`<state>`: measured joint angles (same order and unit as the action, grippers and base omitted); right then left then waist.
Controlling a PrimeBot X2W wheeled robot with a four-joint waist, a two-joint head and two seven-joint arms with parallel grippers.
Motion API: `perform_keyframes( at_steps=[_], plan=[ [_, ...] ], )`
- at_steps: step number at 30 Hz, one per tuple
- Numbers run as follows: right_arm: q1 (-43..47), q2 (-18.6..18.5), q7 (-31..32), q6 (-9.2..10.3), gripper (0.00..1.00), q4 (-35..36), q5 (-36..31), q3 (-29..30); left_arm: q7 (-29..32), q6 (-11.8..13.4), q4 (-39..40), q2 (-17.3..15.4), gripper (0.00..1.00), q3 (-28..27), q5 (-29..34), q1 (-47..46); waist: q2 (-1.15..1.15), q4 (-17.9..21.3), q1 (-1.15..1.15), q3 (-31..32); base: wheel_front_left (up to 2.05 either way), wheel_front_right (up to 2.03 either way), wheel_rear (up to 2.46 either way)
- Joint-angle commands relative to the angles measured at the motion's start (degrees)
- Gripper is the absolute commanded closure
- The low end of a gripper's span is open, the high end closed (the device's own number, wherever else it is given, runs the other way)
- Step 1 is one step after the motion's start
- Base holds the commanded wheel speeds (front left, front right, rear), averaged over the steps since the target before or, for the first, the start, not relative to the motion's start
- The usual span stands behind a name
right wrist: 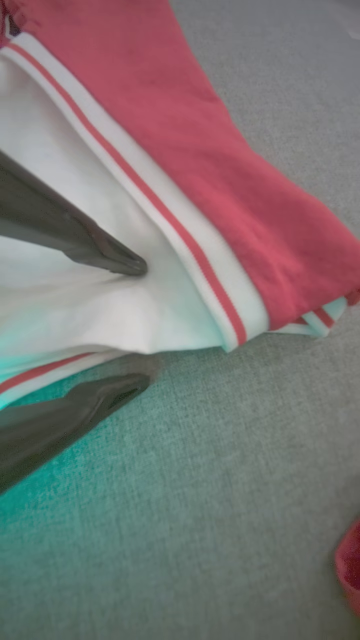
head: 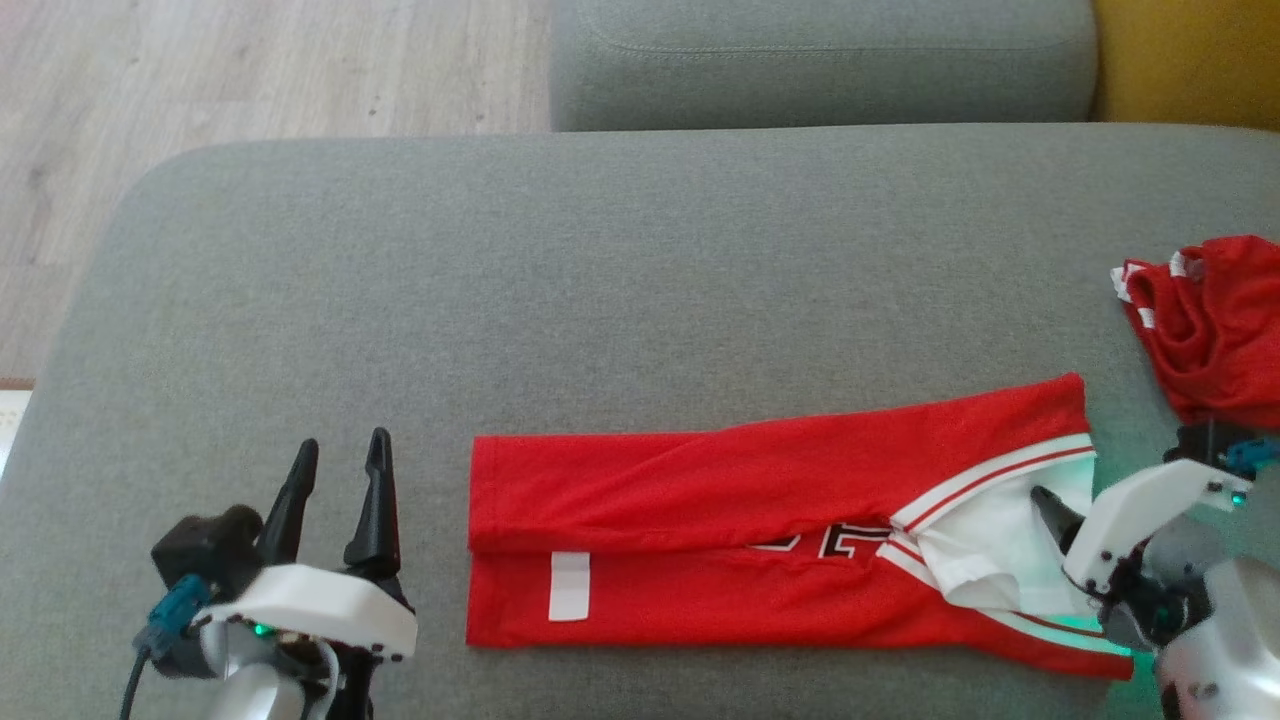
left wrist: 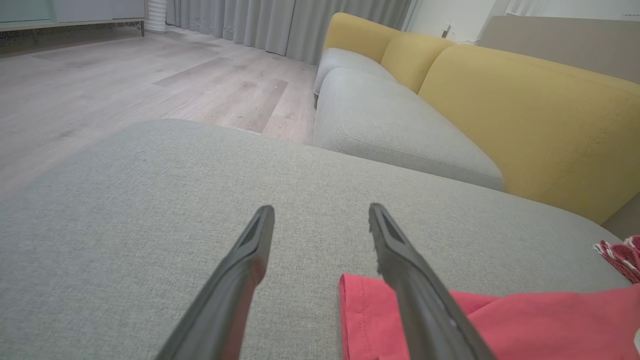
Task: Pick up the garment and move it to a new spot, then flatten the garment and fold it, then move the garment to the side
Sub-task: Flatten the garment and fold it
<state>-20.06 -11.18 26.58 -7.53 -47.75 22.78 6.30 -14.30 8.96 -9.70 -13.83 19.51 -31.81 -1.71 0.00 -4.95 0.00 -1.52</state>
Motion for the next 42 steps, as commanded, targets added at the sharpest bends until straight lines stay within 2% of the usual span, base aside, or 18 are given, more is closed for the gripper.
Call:
perform_keyframes(
  at_steps=[1, 4, 5, 7, 9, 14, 18, 23, 28, 31, 32, 38, 42],
  plan=[
    [-1.0, 1.0, 1.4, 0.04, 0.0, -0.3, -0.2, -1.2, -0.7, -0.4, 1.4, -0.3, 0.0, -2.8, 0.5, -3.7, 0.0, -0.2, 0.0, -0.1, 0.0, 0.0, 0.0],
    [-1.6, 2.9, 6.6, 0.04, 0.0, -2.5, 1.5, -0.8, -0.7, -0.7, 0.8, -0.2, 0.0, -2.9, 0.7, -3.8, 0.0, -0.6, 0.0, 0.0, 0.0, 0.0, 0.0],
    [-1.6, 3.4, 8.5, 0.04, 0.04, -3.1, 2.0, -1.0, -0.7, -0.6, 0.7, -0.1, 0.0, -3.0, 0.7, -3.7, 0.0, -0.8, 0.0, 0.1, 0.0, 0.0, 0.0],
    [-1.5, 3.9, 11.3, 0.04, 0.55, -3.4, 2.7, -1.4, -0.7, -0.6, 0.6, 0.0, 0.0, -3.2, 0.8, -3.7, 0.0, -0.9, 0.0, 0.3, 0.0, 0.0, 0.0],
    [-1.6, 4.3, 12.0, 0.04, 1.0, -2.6, 3.3, -1.6, -0.7, -0.6, 0.5, 0.1, 0.0, -3.4, 0.9, -3.5, 0.0, -0.9, 0.0, 0.4, 0.0, 0.0, 0.0],
    [-3.1, 3.7, 8.2, 0.04, 1.0, 0.8, 4.0, -0.9, -0.7, -0.6, 0.5, 0.5, 0.0, -3.8, 1.0, -3.3, 0.0, -0.4, 0.0, 0.6, 0.0, 0.0, 0.0],
    [-4.4, 0.7, 6.5, 0.04, 1.0, 3.2, 3.5, -0.1, -0.7, -1.0, 0.3, 1.0, 0.0, -3.9, 1.1, -3.0, 0.0, 0.2, 0.0, 0.9, 0.0, 0.0, 0.0],
    [-4.2, -4.9, 7.2, 0.04, 1.0, 7.2, 2.9, 0.9, -0.7, -1.2, -0.1, 1.6, 0.0, -4.4, 1.2, -2.3, 0.0, 0.9, 0.0, 1.6, 0.0, 0.0, 0.0],
    [-2.9, -7.4, 10.9, 0.04, 1.0, 14.5, 4.4, 1.4, -0.7, -1.2, -0.5, 2.0, 0.0, -4.9, 1.3, -1.3, 0.0, 1.8, 0.0, 2.7, 0.0, 0.0, 0.0],
    [-1.5, -6.7, 14.6, 0.04, 1.0, 21.1, 6.4, 0.9, -0.7, -1.2, -0.7, 2.2, 0.0, -5.1, 1.3, -1.0, 0.0, 2.2, 0.0, 3.2, 0.0, 0.0, 0.0],
    [-1.5, -6.7, 14.6, 0.04, 1.0, 21.1, 6.4, 0.9, -0.7, -1.2, -0.7, 2.2, 0.0, -5.1, 1.3, -1.0, 0.0, 2.2, 0.0, 3.2, 0.0, 0.0, 0.0],
    [3.2, -1.3, 22.4, 0.04, 1.0, 35.9, 11.6, -2.2, -0.7, -1.6, -1.4, 3.0, 0.0, -5.1, 1.3, -1.0, 0.0, 1.2, 0.0, 3.6, 0.0, 0.0, 0.0],
    [5.2, 2.7, 25.6, 0.04, 1.0, 41.4, 14.5, -5.5, -0.7, -1.9, -2.1, 3.3, 0.0, -5.2, 1.3, -1.3, 0.0, -0.8, 0.0, 3.6, 0.0, 0.0, 0.0]
  ],
)
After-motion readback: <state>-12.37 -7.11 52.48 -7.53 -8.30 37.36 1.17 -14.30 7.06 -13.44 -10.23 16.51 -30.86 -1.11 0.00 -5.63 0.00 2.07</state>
